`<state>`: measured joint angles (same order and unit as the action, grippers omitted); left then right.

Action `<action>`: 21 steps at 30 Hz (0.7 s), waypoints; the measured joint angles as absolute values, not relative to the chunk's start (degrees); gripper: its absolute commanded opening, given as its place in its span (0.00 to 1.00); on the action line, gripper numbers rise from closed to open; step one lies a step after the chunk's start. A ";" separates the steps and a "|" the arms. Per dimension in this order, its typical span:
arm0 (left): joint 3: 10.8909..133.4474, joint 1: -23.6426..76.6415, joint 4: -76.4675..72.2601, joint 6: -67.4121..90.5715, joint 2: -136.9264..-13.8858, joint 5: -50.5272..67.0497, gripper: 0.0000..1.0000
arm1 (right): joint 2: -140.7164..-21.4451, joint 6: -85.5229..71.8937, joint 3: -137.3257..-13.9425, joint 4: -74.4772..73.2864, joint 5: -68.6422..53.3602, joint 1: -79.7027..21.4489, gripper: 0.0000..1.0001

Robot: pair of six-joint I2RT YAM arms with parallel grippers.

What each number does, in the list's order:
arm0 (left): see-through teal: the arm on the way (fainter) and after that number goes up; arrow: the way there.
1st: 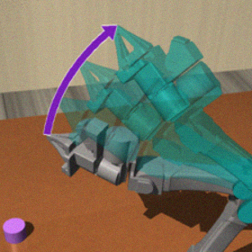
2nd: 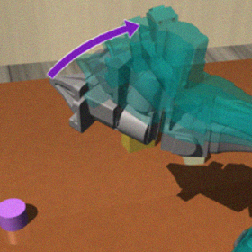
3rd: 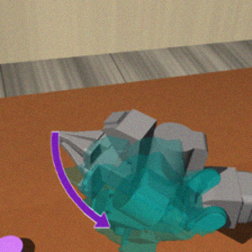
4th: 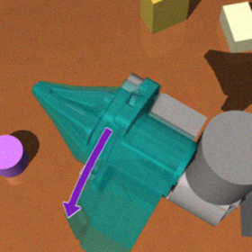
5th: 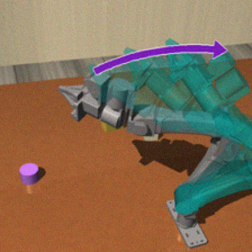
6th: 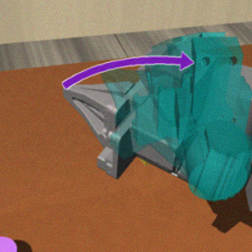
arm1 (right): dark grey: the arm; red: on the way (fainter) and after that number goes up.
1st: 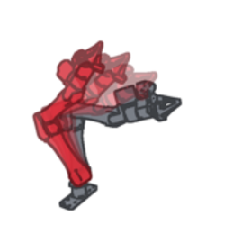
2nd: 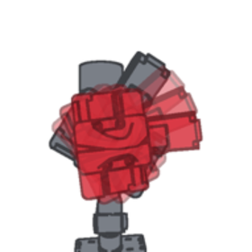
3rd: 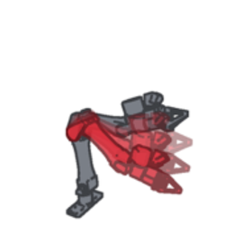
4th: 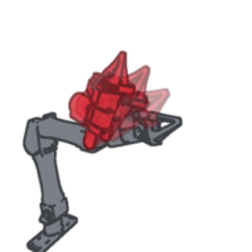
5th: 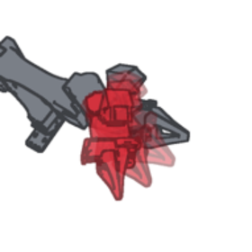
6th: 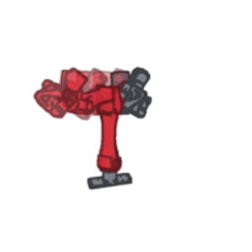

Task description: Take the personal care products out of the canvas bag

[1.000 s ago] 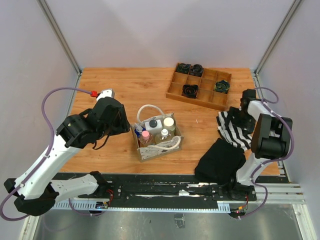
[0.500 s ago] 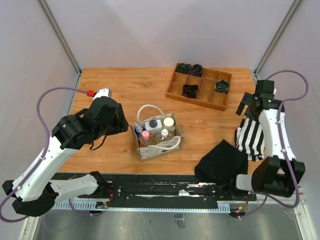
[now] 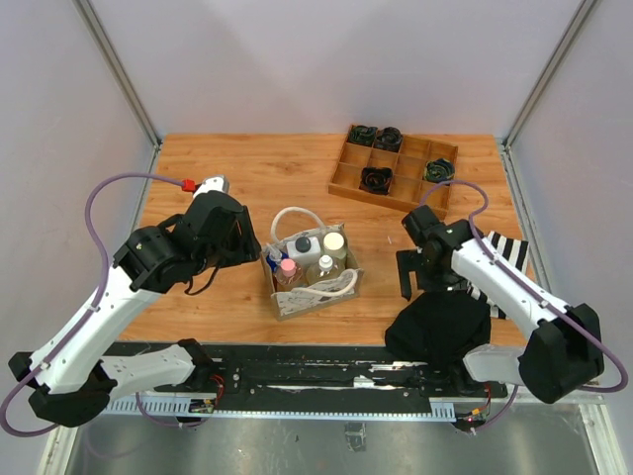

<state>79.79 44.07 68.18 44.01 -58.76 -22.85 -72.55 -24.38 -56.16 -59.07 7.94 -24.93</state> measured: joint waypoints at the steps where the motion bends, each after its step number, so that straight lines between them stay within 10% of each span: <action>1: 79.79 44.07 68.16 44.01 -58.76 -22.85 0.61 | -72.69 -25.58 -55.75 -59.88 8.40 -26.50 0.99; 21: 81.10 44.07 70.35 44.95 -56.88 -23.18 0.61 | -94.50 -31.16 -52.27 -57.41 4.89 -25.71 0.98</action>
<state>81.10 44.07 70.35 44.95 -56.88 -23.18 -94.50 -31.16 -52.27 -57.41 4.89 -25.71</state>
